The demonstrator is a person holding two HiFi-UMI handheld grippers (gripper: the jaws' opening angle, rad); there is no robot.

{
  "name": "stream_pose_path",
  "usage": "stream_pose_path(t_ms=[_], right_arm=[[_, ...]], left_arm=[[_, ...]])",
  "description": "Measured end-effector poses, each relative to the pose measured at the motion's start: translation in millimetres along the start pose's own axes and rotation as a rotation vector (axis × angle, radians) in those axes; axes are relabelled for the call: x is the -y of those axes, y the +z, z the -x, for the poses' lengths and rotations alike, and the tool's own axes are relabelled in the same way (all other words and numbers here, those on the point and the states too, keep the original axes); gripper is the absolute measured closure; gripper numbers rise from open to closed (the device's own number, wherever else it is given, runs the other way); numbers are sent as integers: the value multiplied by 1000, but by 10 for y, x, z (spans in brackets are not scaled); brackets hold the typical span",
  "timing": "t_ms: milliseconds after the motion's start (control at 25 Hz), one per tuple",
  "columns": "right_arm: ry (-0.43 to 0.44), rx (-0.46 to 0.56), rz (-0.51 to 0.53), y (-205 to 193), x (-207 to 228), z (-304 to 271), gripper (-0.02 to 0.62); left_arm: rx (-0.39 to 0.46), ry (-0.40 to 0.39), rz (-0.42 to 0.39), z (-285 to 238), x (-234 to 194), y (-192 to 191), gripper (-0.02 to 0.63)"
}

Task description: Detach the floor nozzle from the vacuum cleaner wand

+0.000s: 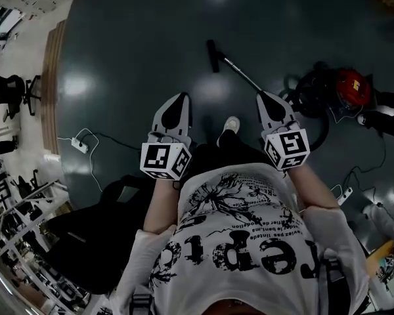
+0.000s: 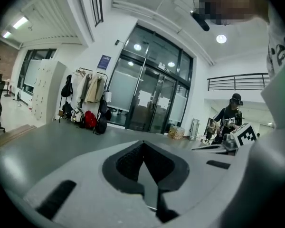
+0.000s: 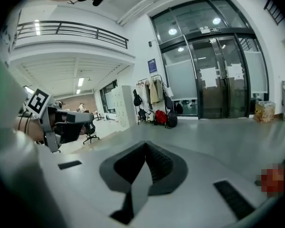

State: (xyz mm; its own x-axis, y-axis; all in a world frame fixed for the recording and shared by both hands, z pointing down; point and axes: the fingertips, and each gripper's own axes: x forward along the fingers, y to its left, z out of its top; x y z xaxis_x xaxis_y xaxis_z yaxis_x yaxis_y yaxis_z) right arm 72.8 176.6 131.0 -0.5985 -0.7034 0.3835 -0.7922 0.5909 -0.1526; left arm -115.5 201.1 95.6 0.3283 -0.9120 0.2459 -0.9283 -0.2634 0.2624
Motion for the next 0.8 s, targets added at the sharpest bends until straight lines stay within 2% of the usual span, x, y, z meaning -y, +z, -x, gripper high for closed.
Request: stream_pose_path(t_ms=[120,240,400,520,600,680,800], right_arm=[[-37,-47,-16,-4,355,-436,592],[-68,-73,-51,-28,598,-805,592],[-63,-135,-22,-266,933,-1318,592],[-48,-179,44,-676,1275,-1819,592],[-35,-189,33,-1048,1529,-2201,592],[-13,-194,2,-1505,1779,-2632,592],[7,-221,5,-2376,2108,-3331,592]], left_arm=[[-30,20,37,-415,-277,-53,603],[-95,16,52,-767,-529,-199,603],[-200,-9,77,-1387,-863,-591,603],[-289,-34,70,-1970,-1203,-1125,603],[-333,-76,-1,-2394,-1428,-1538,602],[-374,-125,-73,-2865,-1674,-2047,602],[-418,-173,-102,-3582,-2080,-2963,603]])
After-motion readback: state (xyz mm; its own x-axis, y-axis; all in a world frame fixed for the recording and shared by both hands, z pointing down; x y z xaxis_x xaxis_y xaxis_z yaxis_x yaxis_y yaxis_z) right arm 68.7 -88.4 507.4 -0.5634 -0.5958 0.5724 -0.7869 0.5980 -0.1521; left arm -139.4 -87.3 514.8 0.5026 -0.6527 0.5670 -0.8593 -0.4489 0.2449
